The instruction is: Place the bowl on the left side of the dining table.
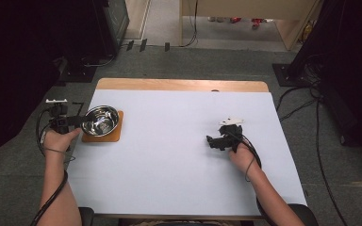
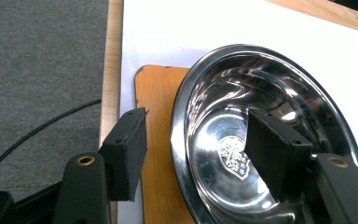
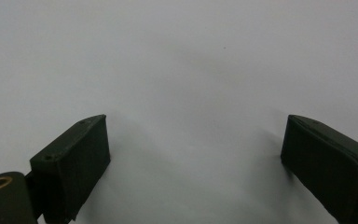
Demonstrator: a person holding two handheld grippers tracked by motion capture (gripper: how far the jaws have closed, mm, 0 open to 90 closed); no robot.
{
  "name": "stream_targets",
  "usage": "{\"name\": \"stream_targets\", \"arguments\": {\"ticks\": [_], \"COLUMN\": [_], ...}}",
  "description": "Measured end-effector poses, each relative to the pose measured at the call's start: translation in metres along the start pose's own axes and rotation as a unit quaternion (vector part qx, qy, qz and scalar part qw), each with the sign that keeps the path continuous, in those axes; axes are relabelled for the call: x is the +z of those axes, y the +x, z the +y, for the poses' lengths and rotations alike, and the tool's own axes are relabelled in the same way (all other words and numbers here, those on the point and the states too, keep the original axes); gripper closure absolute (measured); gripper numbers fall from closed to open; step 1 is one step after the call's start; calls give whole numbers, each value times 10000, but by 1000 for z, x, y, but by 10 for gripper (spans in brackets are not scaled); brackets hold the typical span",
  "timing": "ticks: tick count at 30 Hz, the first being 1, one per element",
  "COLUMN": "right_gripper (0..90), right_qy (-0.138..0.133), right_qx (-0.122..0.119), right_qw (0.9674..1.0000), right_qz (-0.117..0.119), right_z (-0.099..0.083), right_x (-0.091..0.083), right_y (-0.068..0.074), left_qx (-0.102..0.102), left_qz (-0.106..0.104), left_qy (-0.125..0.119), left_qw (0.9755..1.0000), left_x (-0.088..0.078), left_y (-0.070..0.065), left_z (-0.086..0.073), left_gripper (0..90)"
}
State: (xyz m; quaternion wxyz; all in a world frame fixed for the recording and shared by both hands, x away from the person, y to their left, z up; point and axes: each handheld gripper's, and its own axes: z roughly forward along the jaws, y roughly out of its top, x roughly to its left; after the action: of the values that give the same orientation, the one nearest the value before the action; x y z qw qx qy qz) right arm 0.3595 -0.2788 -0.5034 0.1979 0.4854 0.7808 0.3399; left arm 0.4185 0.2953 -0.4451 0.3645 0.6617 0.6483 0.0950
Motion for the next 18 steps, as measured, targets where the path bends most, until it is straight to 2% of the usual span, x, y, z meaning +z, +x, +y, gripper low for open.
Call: {"name": "stream_targets", "arguments": {"ticks": [10, 16, 18], "right_gripper": [75, 75, 75], "right_qy": [1, 2, 1], "right_qx": [1, 1, 0], "right_qw": [10000, 10000, 10000], "right_qz": [-1, 0, -1], "right_z": [0, 0, 0], "right_x": [0, 0, 0], "right_y": [0, 0, 0], "left_qx": [188, 251, 163], "left_qz": [194, 158, -43], "left_qy": [-6, -103, -109], "left_qw": [9996, 9995, 9998], "left_x": [-12, -21, -23], "left_y": [-8, -14, -17], "left_z": [6, 10, 12], "left_gripper": [385, 381, 385]}}
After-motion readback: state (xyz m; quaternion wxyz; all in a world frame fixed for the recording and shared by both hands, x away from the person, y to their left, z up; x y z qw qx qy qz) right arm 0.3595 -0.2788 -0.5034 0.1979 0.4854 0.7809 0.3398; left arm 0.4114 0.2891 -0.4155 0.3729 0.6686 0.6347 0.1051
